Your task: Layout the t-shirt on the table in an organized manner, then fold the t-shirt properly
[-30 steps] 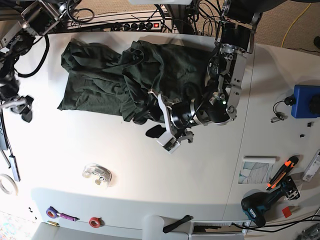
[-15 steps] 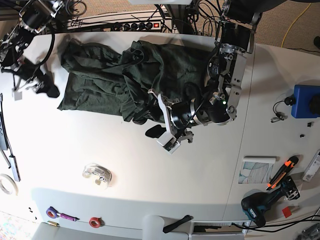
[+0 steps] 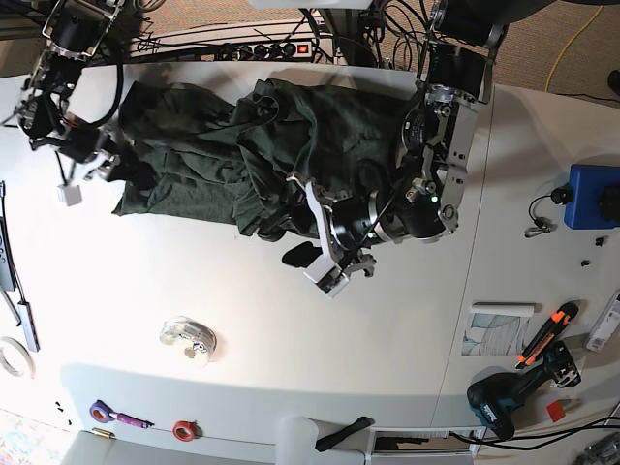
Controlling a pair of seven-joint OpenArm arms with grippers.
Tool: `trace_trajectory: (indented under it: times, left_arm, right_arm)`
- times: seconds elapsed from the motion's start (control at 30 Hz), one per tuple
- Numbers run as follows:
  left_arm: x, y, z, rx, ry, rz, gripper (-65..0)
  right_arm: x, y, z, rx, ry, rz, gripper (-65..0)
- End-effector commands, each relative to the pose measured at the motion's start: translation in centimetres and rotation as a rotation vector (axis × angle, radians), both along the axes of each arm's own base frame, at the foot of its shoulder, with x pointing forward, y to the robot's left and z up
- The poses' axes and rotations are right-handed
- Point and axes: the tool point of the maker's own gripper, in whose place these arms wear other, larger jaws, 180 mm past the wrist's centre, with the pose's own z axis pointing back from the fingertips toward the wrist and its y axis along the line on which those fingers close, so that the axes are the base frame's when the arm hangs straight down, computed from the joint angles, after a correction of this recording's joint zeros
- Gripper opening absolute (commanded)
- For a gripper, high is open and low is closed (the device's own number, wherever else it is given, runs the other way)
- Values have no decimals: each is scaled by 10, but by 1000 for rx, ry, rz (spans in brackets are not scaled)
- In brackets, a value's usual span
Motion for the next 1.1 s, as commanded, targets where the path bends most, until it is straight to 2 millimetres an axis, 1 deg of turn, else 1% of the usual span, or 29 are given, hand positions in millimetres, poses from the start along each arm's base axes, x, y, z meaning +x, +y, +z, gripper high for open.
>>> trace_trajectory:
  times: [0.0,0.1,0.3,0.43,0.57,0.6,0.63,0.67,0.7,0.73,0.8,0.83,0.87,0.93,1.0,1.07]
  left_arm:
    - [5,-5,20,-46,-47,-3,-313]
    - [4,-4,18,-44,-42,-2,-313]
    - [2,-5,15,-45,-35,-2,-313]
    - [3,-5,17,-55,-40,1,-313]
    - [3,-5,18,-60,-45,3,-313]
    - [3,-5,18,-60,-44,3,-313]
    - [3,-5,18,-59,-44,3,-313]
    - [3,-5,18,-60,-45,3,-315]
    - [4,-3,20,-65,-48,6,-328]
    - [5,1,26,-82,-58,12,-362]
    - [5,11,49,-136,-112,6,-444]
    - [6,19,61,-156,-151,7,-471]
    - [7,27,72,-168,-189,14,-495]
    - [10,46,87,-174,-236,47,-534]
    - [15,66,90,-151,-250,85,-543]
    - [19,84,87,-131,-244,118,-543]
  right_arm:
    - [-15,0,-13,-42,85,46,-253]
    - [-18,5,-13,-13,82,49,-253]
    - [-36,7,-20,9,109,48,-253]
    - [-36,14,-20,35,92,53,-253]
    - [-37,29,-24,65,80,61,-258]
    - [-37,32,-24,73,74,65,-280]
    - [-37,36,-24,80,65,70,-340]
    - [-36,39,-23,91,51,73,-435]
    - [-34,42,-20,108,33,73,-545]
    - [-32,44,-16,132,16,66,-637]
    - [-25,48,-5,191,-32,49,-650]
    - [-23,49,1,210,-61,47,-650]
    - [-22,49,2,205,-74,56,-650]
    - [-18,54,6,204,-100,68,-650]
    - [-14,65,16,205,-141,87,-650]
    - [-9,81,29,210,-201,112,-650]
